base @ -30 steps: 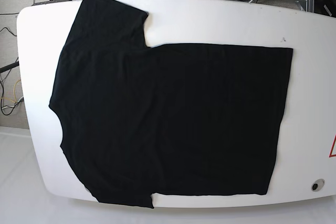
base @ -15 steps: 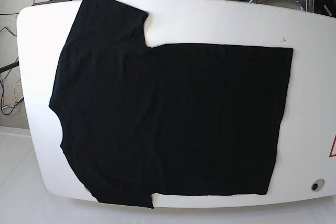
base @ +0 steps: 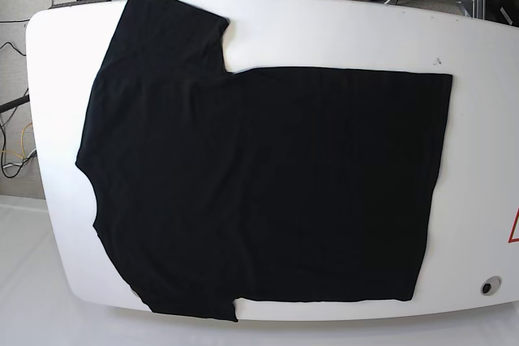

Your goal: Fold the T-shirt properly

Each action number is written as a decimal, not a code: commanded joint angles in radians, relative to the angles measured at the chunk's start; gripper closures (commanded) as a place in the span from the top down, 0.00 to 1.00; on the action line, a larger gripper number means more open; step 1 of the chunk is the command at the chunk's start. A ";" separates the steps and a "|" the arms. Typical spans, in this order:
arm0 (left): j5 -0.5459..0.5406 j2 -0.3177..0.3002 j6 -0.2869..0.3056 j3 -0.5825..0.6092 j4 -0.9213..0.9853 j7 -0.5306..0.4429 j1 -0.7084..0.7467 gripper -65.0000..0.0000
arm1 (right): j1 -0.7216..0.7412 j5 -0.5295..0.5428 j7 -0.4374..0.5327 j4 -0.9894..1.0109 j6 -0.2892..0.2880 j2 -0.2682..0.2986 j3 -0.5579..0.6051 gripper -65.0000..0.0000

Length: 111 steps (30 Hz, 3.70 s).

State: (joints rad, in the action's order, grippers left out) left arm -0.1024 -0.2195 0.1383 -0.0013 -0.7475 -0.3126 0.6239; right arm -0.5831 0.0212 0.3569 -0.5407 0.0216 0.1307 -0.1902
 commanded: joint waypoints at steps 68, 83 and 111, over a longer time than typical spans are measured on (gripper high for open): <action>-0.017 -0.161 0.058 -0.271 -1.228 0.168 0.562 0.02 | -0.608 0.105 -0.222 -1.381 -0.097 0.078 -0.169 0.00; -0.074 -0.144 0.163 -0.422 -1.358 0.329 0.425 0.22 | -0.465 0.263 -0.394 -1.518 -0.276 0.093 -0.208 0.23; -0.112 -0.121 0.186 -0.427 -1.295 0.374 0.274 0.32 | -0.128 0.481 -0.740 -1.423 -0.340 0.106 -0.308 0.31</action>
State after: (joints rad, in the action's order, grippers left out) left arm -0.2070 -0.3237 0.3302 -0.4175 -2.0304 0.0822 0.9066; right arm -0.7319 0.5854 -0.4046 -1.9862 -0.3096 0.2245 -0.4938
